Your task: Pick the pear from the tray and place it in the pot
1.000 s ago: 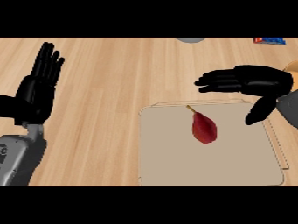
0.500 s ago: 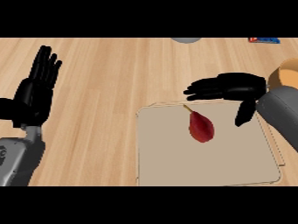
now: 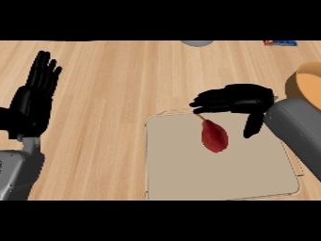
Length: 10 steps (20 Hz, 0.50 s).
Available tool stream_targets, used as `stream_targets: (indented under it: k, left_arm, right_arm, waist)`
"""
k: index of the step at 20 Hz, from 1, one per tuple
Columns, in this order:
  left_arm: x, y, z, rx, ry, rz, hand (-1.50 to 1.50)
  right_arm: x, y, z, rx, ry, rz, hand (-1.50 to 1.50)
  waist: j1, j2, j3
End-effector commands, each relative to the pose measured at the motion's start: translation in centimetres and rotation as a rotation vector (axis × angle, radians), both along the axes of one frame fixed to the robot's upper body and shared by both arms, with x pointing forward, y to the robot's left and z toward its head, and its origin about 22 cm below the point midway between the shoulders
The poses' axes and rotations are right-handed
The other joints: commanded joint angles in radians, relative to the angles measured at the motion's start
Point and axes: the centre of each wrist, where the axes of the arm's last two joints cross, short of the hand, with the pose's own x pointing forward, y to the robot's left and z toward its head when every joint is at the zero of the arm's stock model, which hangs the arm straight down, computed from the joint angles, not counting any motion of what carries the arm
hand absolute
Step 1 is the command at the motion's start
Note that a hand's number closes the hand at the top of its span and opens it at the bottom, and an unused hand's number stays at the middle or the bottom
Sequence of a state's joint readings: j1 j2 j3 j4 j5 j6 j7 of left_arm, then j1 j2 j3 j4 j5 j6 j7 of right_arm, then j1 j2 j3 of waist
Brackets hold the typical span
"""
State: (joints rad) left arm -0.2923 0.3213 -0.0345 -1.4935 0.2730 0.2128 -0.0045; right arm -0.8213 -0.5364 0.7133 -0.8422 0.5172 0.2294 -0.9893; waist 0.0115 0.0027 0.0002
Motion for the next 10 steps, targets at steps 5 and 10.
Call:
stream_targets:
  k: [5,10]
  left_arm:
    - [0.0,0.0,-0.2,-0.010,0.006,-0.003,0.00]
    - [-0.6,1.0,-0.2,-0.006,-0.011,-0.010,0.00]
  right_arm:
    - [-0.3,2.1,-4.4,-0.007,0.045,0.033,-1.50]
    - [0.0,4.1,-5.3,-0.019,0.049,0.056,-1.50]
  waist:
    - [-0.001,0.000,0.000]
    - [0.005,0.001,0.000]
